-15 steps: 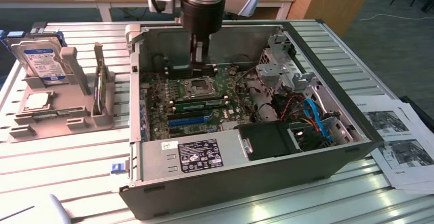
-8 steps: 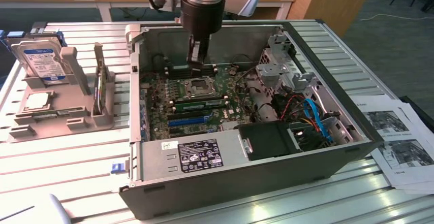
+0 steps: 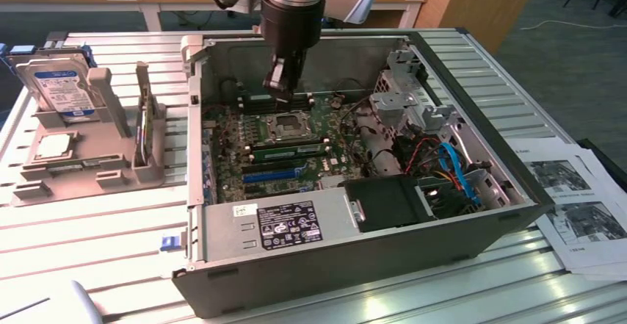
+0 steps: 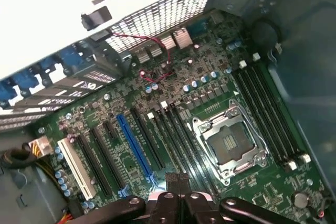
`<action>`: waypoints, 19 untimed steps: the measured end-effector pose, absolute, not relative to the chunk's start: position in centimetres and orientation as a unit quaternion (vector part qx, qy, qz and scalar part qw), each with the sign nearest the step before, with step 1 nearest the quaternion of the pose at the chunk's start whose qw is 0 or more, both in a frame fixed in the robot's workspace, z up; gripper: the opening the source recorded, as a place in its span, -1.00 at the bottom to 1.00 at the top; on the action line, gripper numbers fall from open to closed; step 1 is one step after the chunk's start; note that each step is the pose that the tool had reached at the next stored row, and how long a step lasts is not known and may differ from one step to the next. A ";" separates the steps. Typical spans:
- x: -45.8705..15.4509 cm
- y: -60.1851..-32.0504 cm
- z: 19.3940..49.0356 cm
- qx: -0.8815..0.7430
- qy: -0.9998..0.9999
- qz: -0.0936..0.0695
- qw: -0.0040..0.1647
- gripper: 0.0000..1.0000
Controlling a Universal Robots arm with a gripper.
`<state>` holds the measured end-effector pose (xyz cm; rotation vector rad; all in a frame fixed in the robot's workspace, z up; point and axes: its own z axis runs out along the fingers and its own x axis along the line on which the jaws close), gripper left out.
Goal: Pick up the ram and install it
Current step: 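Press down the ram until it locks into place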
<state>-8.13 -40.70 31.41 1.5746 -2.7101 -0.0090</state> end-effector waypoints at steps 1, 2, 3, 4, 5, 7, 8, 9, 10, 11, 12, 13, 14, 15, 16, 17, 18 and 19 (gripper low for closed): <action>-8.1 -40.7 31.4 0.495 -0.869 -0.003 0.004 -0.80; -8.1 -40.7 31.4 0.487 -0.873 -0.003 0.004 -0.80; -8.1 -40.7 31.4 0.479 -0.878 -0.003 0.004 -0.80; -8.1 -40.7 31.4 0.471 -0.882 -0.003 0.003 -0.80; -8.1 -40.7 31.4 0.464 -0.886 -0.003 0.003 -0.80; -8.1 -40.7 31.4 0.449 -0.894 -0.003 0.003 -0.80; -8.1 -40.7 31.4 0.441 -0.898 -0.003 0.003 -0.80; -8.1 -40.7 31.4 0.432 -0.902 -0.003 0.003 -0.80; -8.1 -40.7 31.4 0.425 -0.905 -0.003 0.003 -0.80; -8.1 -40.7 31.4 0.417 -0.909 -0.003 0.003 -0.80; -8.1 -40.7 31.4 0.409 -0.913 -0.003 0.003 -0.80; -8.1 -40.7 31.4 0.401 -0.916 -0.003 0.003 -0.80; -8.1 -40.7 31.4 0.393 -0.920 -0.003 0.002 -0.80; -8.1 -40.7 31.4 0.385 -0.923 -0.003 0.002 -0.80; -8.1 -40.7 31.4 0.376 -0.927 -0.003 0.002 -0.80; -8.1 -40.7 31.4 0.368 -0.930 -0.003 0.002 -0.80; -8.1 -40.7 31.4 0.360 -0.933 -0.003 0.002 -0.80; -8.1 -40.7 31.4 0.352 -0.936 -0.003 0.002 -0.80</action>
